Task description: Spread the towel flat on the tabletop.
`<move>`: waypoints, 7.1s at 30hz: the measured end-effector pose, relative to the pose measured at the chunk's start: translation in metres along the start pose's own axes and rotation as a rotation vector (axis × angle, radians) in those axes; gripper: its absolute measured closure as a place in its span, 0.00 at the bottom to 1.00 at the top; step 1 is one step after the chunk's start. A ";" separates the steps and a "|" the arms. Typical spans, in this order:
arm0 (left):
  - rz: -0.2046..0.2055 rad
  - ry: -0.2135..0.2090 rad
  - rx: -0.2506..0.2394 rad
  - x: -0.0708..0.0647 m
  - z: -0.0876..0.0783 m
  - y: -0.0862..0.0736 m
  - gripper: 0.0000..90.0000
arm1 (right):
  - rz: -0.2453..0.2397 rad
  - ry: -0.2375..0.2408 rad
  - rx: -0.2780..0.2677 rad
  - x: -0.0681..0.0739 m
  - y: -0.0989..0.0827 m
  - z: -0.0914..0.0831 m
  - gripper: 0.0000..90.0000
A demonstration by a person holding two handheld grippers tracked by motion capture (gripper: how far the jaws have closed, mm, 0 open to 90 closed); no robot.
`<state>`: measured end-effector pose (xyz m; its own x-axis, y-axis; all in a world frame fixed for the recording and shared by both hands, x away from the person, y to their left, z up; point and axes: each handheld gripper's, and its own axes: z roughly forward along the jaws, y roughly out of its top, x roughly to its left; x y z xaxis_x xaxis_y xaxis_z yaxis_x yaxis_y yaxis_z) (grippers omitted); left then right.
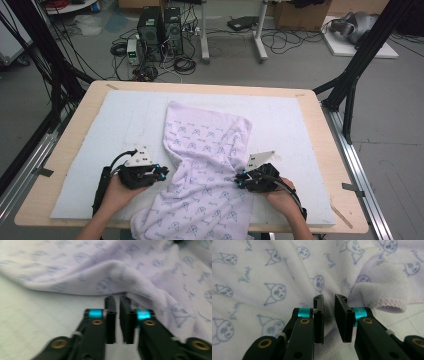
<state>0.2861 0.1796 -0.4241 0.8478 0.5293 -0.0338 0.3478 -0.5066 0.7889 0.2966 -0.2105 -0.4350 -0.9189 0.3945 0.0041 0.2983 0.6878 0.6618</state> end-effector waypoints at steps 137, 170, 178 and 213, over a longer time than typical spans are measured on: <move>0.092 -0.117 0.074 -0.018 -0.027 -0.044 0.98 | -0.069 -0.031 -0.017 0.024 0.010 0.004 0.76; 0.094 0.019 0.062 -0.030 -0.036 -0.048 0.97 | -0.082 0.089 -0.051 0.036 0.002 0.008 0.97; 0.068 -0.048 -0.008 -0.047 -0.075 -0.046 0.73 | -0.119 0.183 -0.222 0.068 0.006 -0.033 0.89; -0.022 0.126 0.004 0.012 -0.032 -0.034 0.65 | 0.000 -0.029 -0.044 0.012 0.009 -0.007 0.69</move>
<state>0.2720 0.2251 -0.4323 0.7830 0.6214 0.0259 0.3678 -0.4962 0.7865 0.2863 -0.2037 -0.4241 -0.9106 0.4129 -0.0171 0.2865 0.6607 0.6938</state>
